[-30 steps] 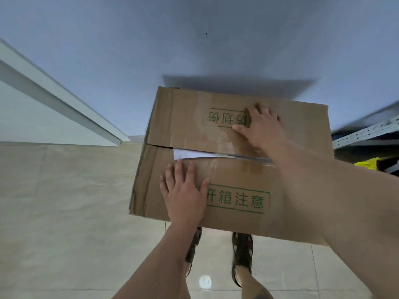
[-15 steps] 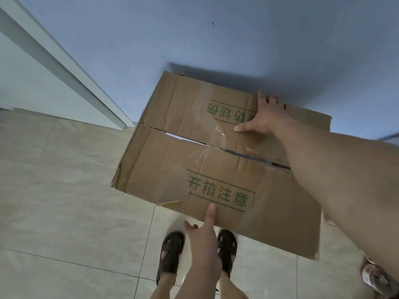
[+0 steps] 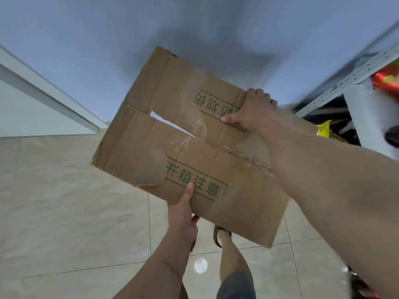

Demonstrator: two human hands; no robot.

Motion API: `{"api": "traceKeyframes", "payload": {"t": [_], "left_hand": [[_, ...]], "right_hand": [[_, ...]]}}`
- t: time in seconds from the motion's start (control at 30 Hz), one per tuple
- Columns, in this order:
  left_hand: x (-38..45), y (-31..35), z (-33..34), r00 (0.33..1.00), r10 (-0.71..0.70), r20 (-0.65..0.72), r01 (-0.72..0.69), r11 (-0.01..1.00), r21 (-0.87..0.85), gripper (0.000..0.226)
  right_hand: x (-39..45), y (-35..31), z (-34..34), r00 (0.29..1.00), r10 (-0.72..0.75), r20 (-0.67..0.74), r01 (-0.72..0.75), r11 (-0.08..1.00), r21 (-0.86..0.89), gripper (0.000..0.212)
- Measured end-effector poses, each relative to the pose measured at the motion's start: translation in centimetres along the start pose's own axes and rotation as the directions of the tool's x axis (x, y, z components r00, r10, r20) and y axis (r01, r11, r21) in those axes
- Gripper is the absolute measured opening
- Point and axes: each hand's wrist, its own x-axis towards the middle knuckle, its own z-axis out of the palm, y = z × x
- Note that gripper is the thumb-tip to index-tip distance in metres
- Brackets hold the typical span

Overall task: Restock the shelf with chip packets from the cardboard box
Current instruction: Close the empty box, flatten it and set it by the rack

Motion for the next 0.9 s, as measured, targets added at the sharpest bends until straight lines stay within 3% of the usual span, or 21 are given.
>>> {"api": "traceKeyframes", "payload": {"t": [0.2, 0.63, 0.9], "left_hand": [[-5.3, -2.9, -5.3, 0.992, -0.011, 0.129, -0.010, 0.988, 0.156, 0.050], [-16.1, -17.4, -14.7, 0.940, -0.058, 0.337, -0.136, 0.841, 0.523, 0.068], [-24.9, -29.0, -22.1, 0.920, -0.146, 0.364, -0.162, 0.704, 0.692, 0.040]], "right_hand": [[-12.3, 5.7, 0.6, 0.969, 0.246, -0.036, -0.242, 0.966, 0.086, 0.123], [-41.1, 20.3, 6.0, 0.782, 0.618, -0.075, -0.583, 0.769, 0.261, 0.131], [-62.1, 28.0, 10.3, 0.632, 0.773, -0.060, -0.691, 0.597, 0.407, 0.124]]}}
